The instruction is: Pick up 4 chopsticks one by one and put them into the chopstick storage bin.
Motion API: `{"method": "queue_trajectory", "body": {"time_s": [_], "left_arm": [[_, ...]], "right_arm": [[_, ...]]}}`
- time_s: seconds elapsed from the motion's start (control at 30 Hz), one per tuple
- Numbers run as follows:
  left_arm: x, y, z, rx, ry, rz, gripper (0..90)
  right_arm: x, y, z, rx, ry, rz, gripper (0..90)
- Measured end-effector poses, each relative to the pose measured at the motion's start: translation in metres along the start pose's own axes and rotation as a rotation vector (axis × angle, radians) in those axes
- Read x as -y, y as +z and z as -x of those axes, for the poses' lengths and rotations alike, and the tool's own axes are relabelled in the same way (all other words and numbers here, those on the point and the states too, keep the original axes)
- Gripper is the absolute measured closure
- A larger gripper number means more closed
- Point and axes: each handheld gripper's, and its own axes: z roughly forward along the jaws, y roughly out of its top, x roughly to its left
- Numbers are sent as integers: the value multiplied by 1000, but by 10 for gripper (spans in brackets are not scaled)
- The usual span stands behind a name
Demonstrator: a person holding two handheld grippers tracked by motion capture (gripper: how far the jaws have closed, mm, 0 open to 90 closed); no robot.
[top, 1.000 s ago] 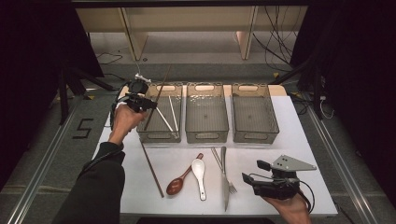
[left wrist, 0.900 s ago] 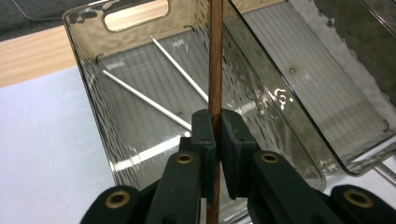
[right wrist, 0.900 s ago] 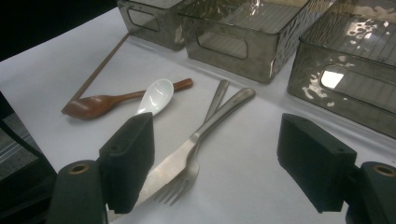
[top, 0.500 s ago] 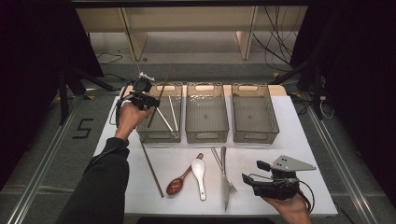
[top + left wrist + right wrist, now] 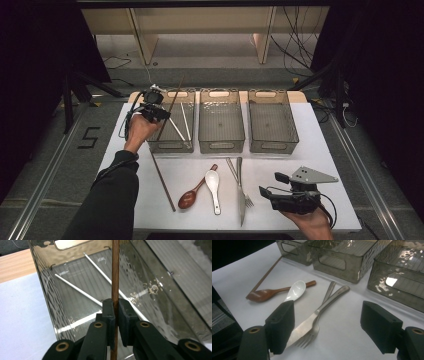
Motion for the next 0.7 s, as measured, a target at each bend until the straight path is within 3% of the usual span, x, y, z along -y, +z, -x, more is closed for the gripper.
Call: {"method": "queue_trajectory", "body": {"time_s": [0.13, 0.2, 0.3, 0.37, 0.57, 0.7], "left_arm": [[4, 4, 0, -8, 8, -31, 827], [5, 5, 0, -15, -10, -33, 806], [6, 4, 0, -17, -38, -41, 579], [7, 0, 2, -10, -50, -32, 482], [11, -22, 10, 35, -84, -32, 331], [21, -38, 17, 31, -99, -54, 262]], "right_arm": [[0, 0, 0, 0, 1, 0, 284], [0, 0, 0, 0, -1, -1, 285], [0, -1, 0, 2, 3, 1, 284], [0, -1, 1, 1, 3, 2, 285], [0, -1, 0, 2, 4, 0, 285], [0, -1, 0, 2, 4, 1, 285]]}}
